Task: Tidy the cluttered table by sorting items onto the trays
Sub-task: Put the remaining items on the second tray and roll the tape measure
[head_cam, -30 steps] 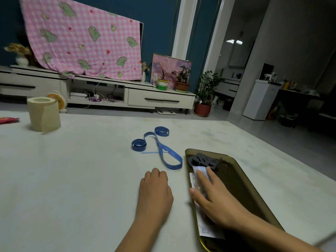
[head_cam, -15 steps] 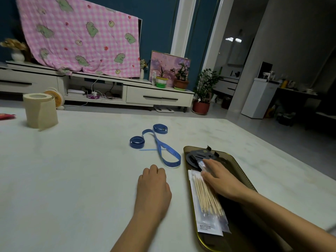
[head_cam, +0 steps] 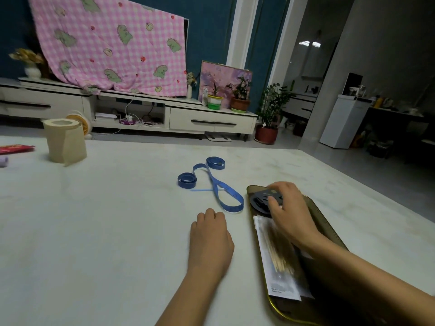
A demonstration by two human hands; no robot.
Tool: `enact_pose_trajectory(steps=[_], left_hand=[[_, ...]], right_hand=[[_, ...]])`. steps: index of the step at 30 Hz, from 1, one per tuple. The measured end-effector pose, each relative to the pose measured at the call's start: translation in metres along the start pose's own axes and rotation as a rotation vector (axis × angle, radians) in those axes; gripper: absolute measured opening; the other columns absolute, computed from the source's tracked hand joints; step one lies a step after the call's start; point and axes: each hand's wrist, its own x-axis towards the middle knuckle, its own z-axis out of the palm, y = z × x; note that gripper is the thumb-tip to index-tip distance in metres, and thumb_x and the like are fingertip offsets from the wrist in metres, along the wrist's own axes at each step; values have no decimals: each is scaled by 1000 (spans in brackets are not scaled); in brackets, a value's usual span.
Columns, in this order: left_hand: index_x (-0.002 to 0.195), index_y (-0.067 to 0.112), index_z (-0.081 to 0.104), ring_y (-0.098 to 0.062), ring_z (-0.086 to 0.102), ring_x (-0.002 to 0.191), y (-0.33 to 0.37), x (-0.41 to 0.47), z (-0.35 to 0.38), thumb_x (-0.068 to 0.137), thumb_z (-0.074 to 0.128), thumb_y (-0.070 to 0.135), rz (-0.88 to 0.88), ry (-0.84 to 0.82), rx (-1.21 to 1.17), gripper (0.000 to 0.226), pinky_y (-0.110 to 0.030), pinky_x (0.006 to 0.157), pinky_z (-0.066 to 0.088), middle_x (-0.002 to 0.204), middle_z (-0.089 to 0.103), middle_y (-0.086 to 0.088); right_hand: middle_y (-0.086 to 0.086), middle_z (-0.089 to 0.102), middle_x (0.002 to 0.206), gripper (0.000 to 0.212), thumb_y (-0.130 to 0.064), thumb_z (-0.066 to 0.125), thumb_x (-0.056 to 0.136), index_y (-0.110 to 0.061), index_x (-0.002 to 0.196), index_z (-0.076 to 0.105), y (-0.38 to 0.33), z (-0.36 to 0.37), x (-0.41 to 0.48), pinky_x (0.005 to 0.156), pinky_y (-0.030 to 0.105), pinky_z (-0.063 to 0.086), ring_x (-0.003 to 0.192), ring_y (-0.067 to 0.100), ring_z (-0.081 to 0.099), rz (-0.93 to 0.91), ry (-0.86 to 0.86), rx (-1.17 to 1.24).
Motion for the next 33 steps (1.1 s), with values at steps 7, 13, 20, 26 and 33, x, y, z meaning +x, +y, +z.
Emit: enact_pose_trajectory(steps=[7, 13, 20, 26, 33], left_hand=[[100, 18, 53, -17, 53, 97, -2, -1, -10, 88, 38, 4, -326, 213, -534, 24, -27, 77, 40, 113, 49, 4], [84, 21, 51, -17, 50, 86, -18, 13, -15, 84, 40, 0, -639, 381, -788, 24, -23, 74, 35, 105, 55, 1], [89, 22, 53, -10, 47, 84, -21, 14, -13, 86, 39, 1, -630, 336, -783, 25, -15, 70, 31, 98, 50, 8], [99, 16, 56, -17, 53, 96, -21, 14, -11, 87, 38, 1, -611, 313, -749, 26, -20, 73, 34, 110, 53, 3], [102, 18, 55, -15, 52, 92, -19, 12, -14, 89, 36, 3, -619, 258, -705, 27, -20, 69, 31, 113, 52, 5]], right_hand=[[8, 57, 122, 31, -7, 46, 91, -9, 121, 52, -63, 57, 28, 89, 24, 40, 107, 17, 53, -16, -279, 164], [9, 51, 131, 43, -12, 41, 96, -15, 139, 36, -100, 111, 56, 92, 29, 40, 107, 22, 52, -131, -458, 9], [12, 59, 115, 26, -16, 46, 93, -8, 116, 56, -104, 155, 79, 80, 33, 43, 101, 27, 56, -82, -314, -131], [17, 47, 129, 45, -20, 55, 87, -11, 130, 43, -75, 116, 98, 92, 39, 37, 116, 34, 45, 75, -137, -315], [16, 56, 117, 30, -13, 54, 89, -7, 119, 55, -47, 89, 93, 82, 35, 44, 105, 31, 52, 85, -249, -318]])
